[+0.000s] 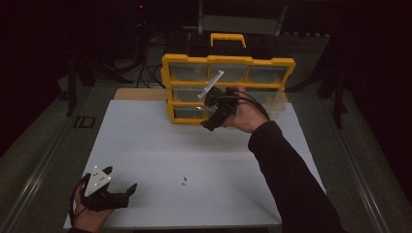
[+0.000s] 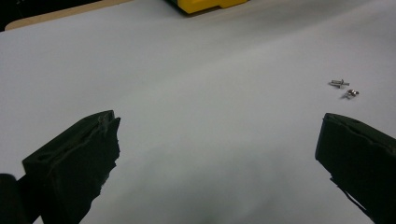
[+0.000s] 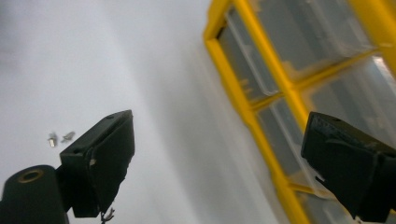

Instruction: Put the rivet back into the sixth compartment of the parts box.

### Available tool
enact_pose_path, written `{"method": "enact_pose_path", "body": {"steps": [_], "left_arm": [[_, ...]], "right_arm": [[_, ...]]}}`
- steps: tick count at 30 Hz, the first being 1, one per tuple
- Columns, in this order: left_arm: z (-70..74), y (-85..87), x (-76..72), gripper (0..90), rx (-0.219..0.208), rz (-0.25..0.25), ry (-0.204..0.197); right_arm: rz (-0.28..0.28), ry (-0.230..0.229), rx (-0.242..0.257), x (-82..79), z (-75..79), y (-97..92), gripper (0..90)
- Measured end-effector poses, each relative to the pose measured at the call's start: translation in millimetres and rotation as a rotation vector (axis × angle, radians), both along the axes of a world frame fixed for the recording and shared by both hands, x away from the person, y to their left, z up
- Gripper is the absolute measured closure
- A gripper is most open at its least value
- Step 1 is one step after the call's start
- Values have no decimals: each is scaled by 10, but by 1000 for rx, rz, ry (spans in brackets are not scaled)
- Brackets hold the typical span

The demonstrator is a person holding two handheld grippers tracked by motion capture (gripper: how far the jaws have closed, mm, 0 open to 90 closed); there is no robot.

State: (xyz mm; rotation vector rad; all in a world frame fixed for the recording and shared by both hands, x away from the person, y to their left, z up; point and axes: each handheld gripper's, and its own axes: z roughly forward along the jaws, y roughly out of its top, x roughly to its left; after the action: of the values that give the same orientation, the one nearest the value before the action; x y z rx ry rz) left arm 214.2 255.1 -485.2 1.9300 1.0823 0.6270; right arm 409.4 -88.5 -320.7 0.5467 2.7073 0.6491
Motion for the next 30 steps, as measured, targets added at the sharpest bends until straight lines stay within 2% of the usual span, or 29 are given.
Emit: {"method": "enact_pose_path", "body": {"steps": [12,24,30], "left_arm": [[1,-2,-2,4,1,0,0],[6,2,-4,4,3,0,-1],[6,1,-4,4,2,-1,-3]], "right_arm": [[93,40,-35,-222,-391,271,100],[131,87,-25,-377,-665,452,112],[158,116,-41,-450,-873,546,114]]}}
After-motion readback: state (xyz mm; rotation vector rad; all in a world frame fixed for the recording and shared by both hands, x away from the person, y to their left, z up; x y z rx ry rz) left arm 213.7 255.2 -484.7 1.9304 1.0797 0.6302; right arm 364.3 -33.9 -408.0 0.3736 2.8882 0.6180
